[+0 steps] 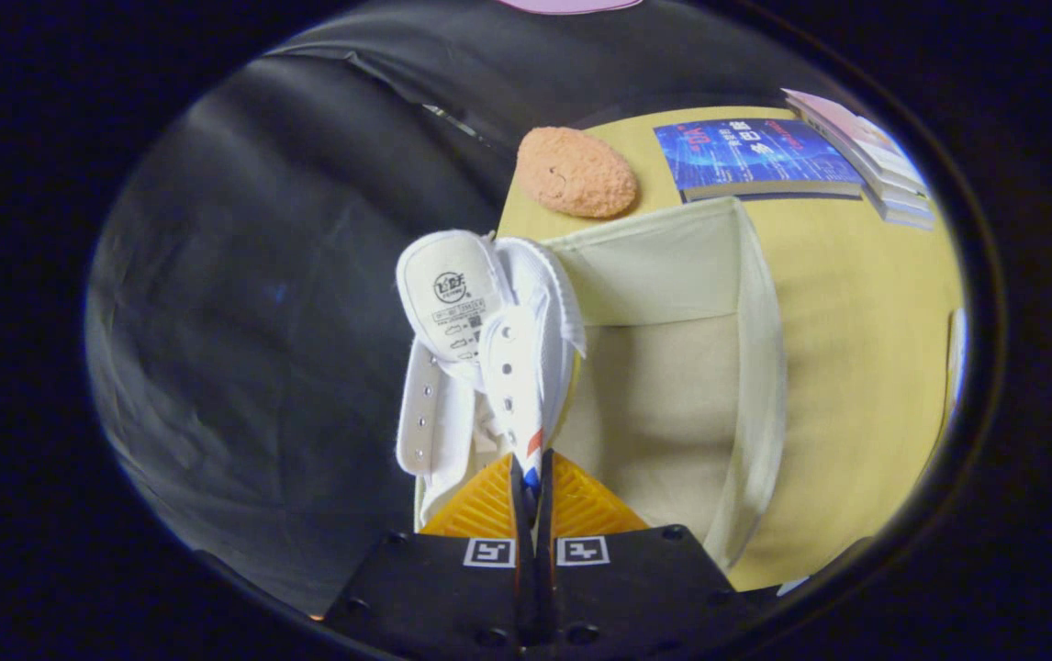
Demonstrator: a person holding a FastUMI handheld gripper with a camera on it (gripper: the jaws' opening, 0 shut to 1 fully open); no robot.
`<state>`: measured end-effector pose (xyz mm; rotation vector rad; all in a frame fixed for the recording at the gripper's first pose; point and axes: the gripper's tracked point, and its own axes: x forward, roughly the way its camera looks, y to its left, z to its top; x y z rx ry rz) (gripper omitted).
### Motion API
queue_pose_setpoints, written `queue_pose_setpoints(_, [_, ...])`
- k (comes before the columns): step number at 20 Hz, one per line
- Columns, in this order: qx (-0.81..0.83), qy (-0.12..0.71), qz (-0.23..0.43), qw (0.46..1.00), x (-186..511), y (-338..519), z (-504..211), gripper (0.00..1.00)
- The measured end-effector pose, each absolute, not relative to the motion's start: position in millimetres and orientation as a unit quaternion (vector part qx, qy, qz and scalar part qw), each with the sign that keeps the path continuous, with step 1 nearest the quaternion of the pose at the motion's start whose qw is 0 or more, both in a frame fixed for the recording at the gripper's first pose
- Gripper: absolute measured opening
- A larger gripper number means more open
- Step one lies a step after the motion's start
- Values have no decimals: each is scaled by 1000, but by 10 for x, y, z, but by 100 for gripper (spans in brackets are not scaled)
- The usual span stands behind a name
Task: Open the storage box then place both shoes into the box .Put the left shoe in first, then the right shoe, with the right side of both shoes facing outward in a uniform manner.
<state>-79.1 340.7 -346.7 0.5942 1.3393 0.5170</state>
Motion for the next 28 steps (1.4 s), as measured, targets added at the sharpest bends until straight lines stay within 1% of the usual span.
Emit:
queue_pose_setpoints(4, [245,617,223,714,-875,3427,-3601,2])
queue_pose_setpoints(9, [234,640,196,705,-953,3432,-3753,3])
queue_pose_setpoints(15, [215,668,183,689,-1067,3404,-3895,4])
queue_pose_setpoints(16, [219,667,191,686,-1067,3386,-3867,6])
queue_pose_setpoints(17, [220,666,199,685,-1083,3399,-3867,18])
queue_pose_setpoints(20, [241,655,206,685,-1053,3312,-3767,16])
queue_pose_setpoints(21, [253,646,210,689,-1004,3295,-3705,11])
queue_pose_setpoints(24, [299,617,216,695,-841,3190,-3497,11])
queue_pose_setpoints(28, [344,578,192,714,-513,2543,-3198,11])
